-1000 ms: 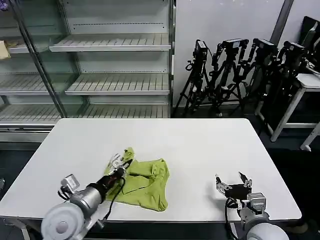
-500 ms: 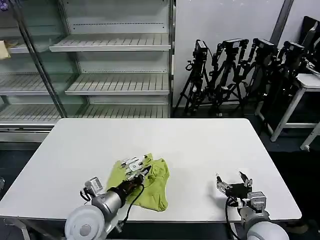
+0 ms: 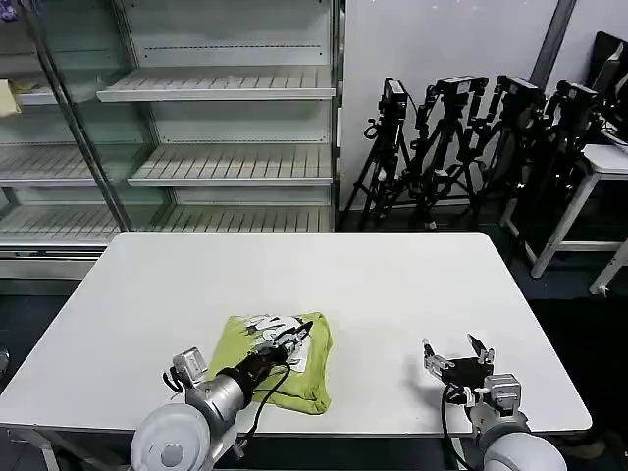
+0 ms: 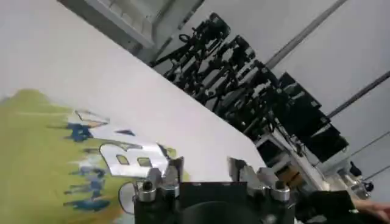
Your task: Fold and organize the clothes.
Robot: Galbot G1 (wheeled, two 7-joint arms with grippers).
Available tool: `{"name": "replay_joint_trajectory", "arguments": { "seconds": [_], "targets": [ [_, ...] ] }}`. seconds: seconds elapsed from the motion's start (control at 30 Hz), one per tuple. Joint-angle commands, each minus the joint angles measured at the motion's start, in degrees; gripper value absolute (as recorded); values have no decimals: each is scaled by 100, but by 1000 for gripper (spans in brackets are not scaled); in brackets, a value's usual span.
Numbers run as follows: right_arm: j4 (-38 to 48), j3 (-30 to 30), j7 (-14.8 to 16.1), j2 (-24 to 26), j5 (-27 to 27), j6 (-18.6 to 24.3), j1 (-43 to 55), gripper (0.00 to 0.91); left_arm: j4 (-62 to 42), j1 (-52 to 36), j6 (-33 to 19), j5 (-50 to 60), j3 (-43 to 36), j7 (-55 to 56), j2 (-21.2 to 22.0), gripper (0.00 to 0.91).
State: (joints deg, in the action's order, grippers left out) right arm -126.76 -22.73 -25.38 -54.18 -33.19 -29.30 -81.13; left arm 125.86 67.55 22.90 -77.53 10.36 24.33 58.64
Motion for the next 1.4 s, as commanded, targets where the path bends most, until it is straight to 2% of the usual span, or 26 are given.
{"name": "replay_joint_trajectory", "arguments": {
  "seconds": [0.03,0.17,0.37,0.73,1.4],
  "targets": [
    [-2,45,13,-2,-6,4,45,907,409,585,90,261,878,-93,-440,907],
    [26,147,24,-19,-9,11,152,907,338,972,92,482,1483,-167,-838,907],
    [47,270,30,-73,-2,12,270,907,127,1435,212,469,2032,-245,-1045,907],
    [-15,199,34,-2,-5,26,184,907,-676,1302,580,-38,1911,-431,-838,907],
    [-294,-230,5,23,-3,-1,-273,907,-1121,378,377,-460,1259,-580,-246,907]
  ]
}}
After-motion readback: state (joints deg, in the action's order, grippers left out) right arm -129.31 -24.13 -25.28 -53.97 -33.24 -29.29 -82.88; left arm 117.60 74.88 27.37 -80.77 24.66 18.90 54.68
